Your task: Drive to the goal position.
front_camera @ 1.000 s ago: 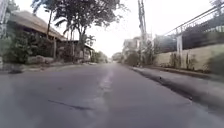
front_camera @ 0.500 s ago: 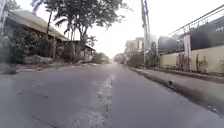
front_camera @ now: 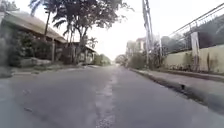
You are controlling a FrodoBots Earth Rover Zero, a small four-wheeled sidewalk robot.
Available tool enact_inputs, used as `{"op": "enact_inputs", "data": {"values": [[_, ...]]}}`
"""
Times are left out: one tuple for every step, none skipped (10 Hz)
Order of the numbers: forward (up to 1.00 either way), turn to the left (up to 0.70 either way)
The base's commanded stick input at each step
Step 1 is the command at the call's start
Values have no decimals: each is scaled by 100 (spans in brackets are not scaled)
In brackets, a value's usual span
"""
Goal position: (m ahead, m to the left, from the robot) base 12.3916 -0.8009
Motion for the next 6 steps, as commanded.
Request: {"op": "enact_inputs", "data": {"values": [[100, 0], [100, 0], [100, 0], [100, 0], [100, 0], [100, 0]]}}
